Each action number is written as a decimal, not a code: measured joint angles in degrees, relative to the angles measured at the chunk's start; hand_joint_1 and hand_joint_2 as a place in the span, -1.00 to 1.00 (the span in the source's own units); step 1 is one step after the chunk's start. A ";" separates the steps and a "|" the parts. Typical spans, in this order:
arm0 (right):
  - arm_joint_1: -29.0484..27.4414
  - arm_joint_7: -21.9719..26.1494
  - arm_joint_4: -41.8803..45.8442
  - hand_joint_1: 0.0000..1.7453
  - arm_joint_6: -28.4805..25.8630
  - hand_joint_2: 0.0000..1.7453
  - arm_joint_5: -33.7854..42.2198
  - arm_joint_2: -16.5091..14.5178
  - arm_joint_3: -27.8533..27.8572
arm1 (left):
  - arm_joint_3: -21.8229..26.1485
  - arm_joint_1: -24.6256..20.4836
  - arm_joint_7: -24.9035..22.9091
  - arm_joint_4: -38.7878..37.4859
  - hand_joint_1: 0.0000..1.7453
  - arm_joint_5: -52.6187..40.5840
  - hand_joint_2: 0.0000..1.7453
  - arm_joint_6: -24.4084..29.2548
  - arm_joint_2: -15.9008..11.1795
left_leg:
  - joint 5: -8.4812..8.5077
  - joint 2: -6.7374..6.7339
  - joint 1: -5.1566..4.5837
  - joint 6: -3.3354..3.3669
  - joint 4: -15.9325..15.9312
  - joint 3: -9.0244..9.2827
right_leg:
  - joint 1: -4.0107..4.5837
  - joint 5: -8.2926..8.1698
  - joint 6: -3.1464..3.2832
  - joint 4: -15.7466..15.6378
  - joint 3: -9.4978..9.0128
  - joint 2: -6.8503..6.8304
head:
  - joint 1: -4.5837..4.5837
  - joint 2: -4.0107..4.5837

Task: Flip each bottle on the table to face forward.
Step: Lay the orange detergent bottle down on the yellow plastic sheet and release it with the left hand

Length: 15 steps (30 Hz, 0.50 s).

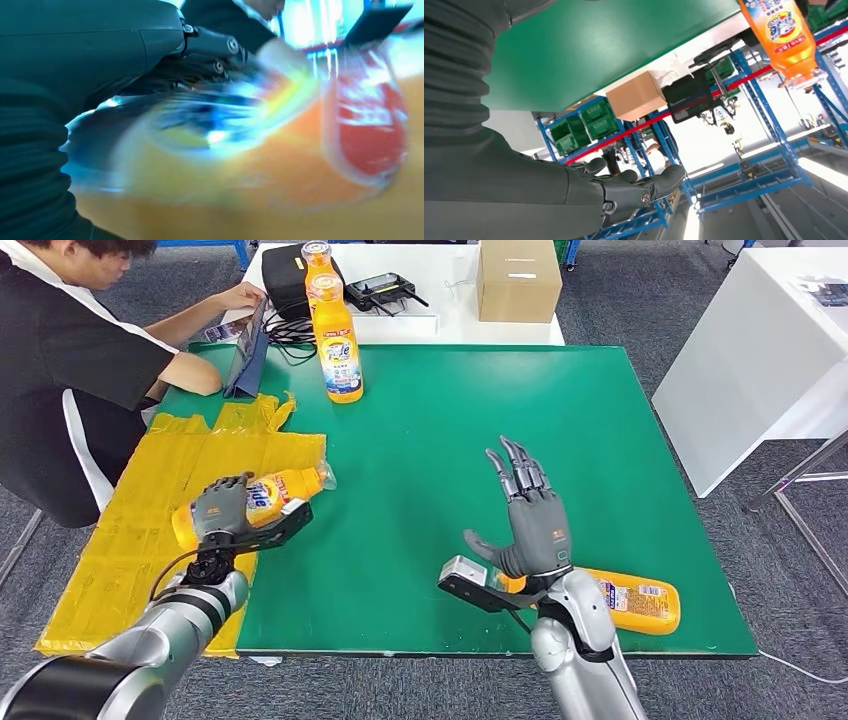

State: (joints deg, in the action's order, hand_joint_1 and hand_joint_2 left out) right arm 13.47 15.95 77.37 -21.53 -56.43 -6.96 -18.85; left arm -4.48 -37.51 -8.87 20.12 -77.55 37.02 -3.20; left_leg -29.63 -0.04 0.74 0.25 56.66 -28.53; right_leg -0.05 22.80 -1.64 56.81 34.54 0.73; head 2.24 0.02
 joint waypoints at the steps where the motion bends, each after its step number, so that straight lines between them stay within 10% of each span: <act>1: 0.04 -0.02 -0.04 -1.00 -0.03 1.00 0.06 0.09 0.20 | 1.06 -0.10 2.01 0.00 -1.00 1.14 1.00 -0.86 0.26 | 0.00 0.00 -0.01 0.00 0.00 0.00 | 0.00 0.00 0.00 0.00 0.00 0.00 | -0.01 0.00; 6: 0.16 0.01 0.06 -1.00 -0.25 1.00 0.91 0.47 1.88 | 6.63 -0.60 11.57 0.02 -1.00 5.48 1.00 -3.74 1.98 | 0.00 0.01 -0.06 0.01 0.00 0.04 | -0.03 0.00 0.00 -0.01 -0.05 -0.01 | 0.00 0.00; 15: -0.46 0.53 1.70 -1.00 -0.83 1.00 1.15 0.74 4.02 | 11.41 -0.85 12.54 0.09 -1.00 4.92 1.00 -4.25 3.27 | 0.00 0.01 -0.04 0.00 0.00 0.11 | -0.02 0.00 0.00 0.00 -0.06 -0.01 | 0.01 0.00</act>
State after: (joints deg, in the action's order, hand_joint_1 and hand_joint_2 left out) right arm 13.01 16.48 79.08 -22.36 -55.28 -6.22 -14.83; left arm 6.93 -38.37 3.67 20.21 -72.62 32.77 0.07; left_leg -29.63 -0.04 0.70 0.25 56.66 -28.42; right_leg -0.08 22.80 -1.64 56.81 34.48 0.72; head 2.25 0.02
